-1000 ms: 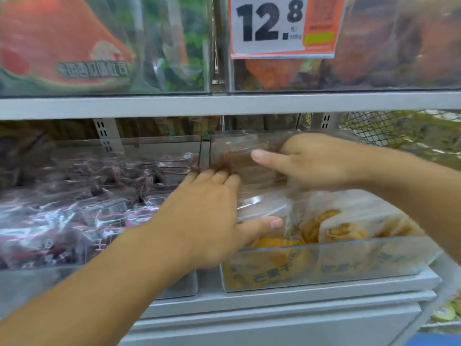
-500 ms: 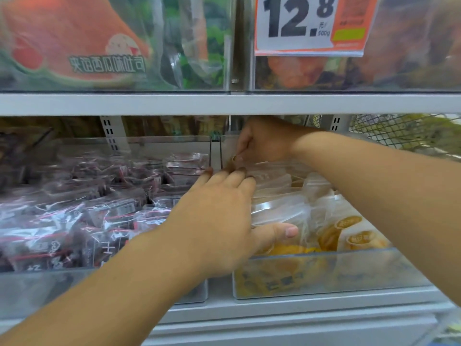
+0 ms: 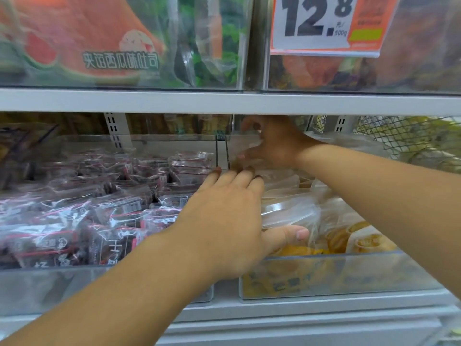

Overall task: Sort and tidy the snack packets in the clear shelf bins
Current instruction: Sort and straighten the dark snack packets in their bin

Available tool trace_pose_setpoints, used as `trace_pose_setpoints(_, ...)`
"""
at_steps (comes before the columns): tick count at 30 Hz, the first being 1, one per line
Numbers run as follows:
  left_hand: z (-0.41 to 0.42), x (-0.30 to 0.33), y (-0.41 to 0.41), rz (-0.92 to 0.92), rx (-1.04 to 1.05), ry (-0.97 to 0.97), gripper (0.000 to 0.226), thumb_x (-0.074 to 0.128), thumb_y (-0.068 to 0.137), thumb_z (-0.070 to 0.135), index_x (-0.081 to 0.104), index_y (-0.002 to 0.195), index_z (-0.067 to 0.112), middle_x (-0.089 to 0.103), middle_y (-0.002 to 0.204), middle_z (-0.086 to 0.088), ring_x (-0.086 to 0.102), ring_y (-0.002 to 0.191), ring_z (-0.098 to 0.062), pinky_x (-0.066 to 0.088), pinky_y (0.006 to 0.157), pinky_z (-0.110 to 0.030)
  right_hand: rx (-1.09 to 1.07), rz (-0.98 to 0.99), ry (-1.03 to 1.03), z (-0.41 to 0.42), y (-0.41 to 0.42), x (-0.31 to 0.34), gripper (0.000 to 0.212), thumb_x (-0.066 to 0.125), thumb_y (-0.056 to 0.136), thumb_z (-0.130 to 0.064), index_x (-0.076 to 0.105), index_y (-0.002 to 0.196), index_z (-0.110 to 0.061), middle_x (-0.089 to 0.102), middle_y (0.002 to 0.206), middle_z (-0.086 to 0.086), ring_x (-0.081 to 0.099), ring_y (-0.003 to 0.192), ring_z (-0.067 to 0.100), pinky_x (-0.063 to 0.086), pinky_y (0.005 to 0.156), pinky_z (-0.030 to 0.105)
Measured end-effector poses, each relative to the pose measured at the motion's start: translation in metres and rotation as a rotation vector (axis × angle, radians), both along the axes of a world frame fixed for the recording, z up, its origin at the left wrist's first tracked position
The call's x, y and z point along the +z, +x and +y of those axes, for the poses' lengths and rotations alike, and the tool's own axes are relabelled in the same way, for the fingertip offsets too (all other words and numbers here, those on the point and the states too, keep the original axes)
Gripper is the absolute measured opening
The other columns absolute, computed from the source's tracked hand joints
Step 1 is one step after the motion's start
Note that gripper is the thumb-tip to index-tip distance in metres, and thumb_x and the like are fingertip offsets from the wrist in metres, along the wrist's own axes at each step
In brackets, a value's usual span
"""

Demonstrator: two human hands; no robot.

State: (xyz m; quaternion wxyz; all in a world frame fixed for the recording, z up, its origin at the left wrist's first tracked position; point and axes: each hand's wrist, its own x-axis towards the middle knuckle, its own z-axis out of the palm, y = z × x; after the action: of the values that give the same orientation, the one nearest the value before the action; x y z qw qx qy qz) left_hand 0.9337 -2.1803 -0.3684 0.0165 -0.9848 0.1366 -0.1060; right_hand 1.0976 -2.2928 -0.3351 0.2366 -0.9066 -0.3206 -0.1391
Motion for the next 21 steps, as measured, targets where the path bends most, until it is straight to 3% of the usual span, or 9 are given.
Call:
trace_pose_setpoints(2,0.000,0.000,0.000,-0.010,0.003,0.000,0.094,0.012,0.074,0.090,0.044,0.133,0.024,0.046,0.129,0.006,0.040,0.123,-0.018,0.029,0.112,-0.037,-0.033,0.012,-0.056,-0.003,0.001,0.001,0.052,0.088,0.070,-0.042,0.065,0.114,-0.024,0.059,0.115,-0.004,0.055,0.104,0.013,0.041,0.085,0.024)
trace_pose_setpoints(5,-0.001,0.000,0.000,-0.015,0.004,-0.004,0.095,0.011,0.073,0.090,0.043,0.134,0.024,0.046,0.130,0.007,0.039,0.124,-0.017,0.028,0.113,-0.037,-0.131,-0.043,-0.121,0.002,0.004,0.003,0.040,0.085,0.069,-0.050,0.068,0.097,-0.027,0.065,0.106,-0.004,0.060,0.100,0.018,0.048,0.089,0.030)
trace_pose_setpoints(8,0.000,-0.001,0.000,-0.017,-0.001,-0.002,0.099,0.010,0.073,0.090,0.042,0.139,0.024,0.045,0.135,0.007,0.038,0.126,-0.016,0.028,0.114,-0.037,-0.211,-0.205,-0.196,0.014,0.010,0.000,0.044,0.084,0.070,-0.053,0.055,0.084,-0.023,0.059,0.091,-0.003,0.061,0.096,0.025,0.045,0.079,0.030)
trace_pose_setpoints(11,0.000,-0.001,0.000,-0.015,-0.002,-0.007,0.102,0.010,0.073,0.090,0.040,0.144,0.024,0.042,0.143,0.007,0.036,0.132,-0.016,0.025,0.117,-0.037,-0.300,-0.268,-0.209,0.023,0.019,-0.007,0.044,0.082,0.074,-0.053,0.057,0.093,-0.022,0.060,0.095,0.002,0.062,0.100,0.028,0.040,0.076,0.030)
trace_pose_setpoints(14,-0.001,-0.001,0.000,-0.004,0.002,-0.010,0.104,0.010,0.073,0.090,0.036,0.149,0.022,0.037,0.151,0.006,0.031,0.138,-0.016,0.021,0.120,-0.039,-0.351,-0.180,-0.239,0.027,0.025,-0.008,0.054,0.081,0.075,-0.053,0.063,0.109,-0.016,0.066,0.109,0.006,0.063,0.105,0.029,0.040,0.078,0.031)
trace_pose_setpoints(18,-0.002,-0.001,-0.001,-0.002,0.001,-0.009,0.104,0.009,0.073,0.090,0.037,0.147,0.022,0.040,0.147,0.006,0.034,0.135,-0.017,0.024,0.119,-0.040,-0.216,-0.068,-0.339,0.018,0.024,-0.006,0.038,0.068,0.089,-0.050,0.066,0.099,-0.014,0.065,0.113,0.006,0.061,0.107,0.026,0.043,0.084,0.031)
trace_pose_setpoints(20,-0.002,0.000,-0.001,-0.010,-0.001,-0.012,0.101,0.009,0.073,0.090,0.040,0.143,0.023,0.043,0.139,0.007,0.037,0.130,-0.016,0.026,0.116,-0.038,-0.158,-0.091,-0.389,0.013,0.019,-0.005,0.045,0.059,0.094,-0.051,0.064,0.124,-0.017,0.054,0.136,0.010,0.051,0.125,0.029,0.042,0.101,0.038)
trace_pose_setpoints(21,-0.002,0.000,-0.001,-0.009,0.001,-0.012,0.100,0.009,0.073,0.090,0.041,0.142,0.024,0.044,0.137,0.007,0.037,0.128,-0.016,0.027,0.115,-0.038,-0.133,-0.084,-0.370,0.010,0.016,-0.005,0.052,0.057,0.095,-0.050,0.053,0.139,-0.022,0.043,0.149,0.009,0.041,0.135,0.030,0.038,0.109,0.042)
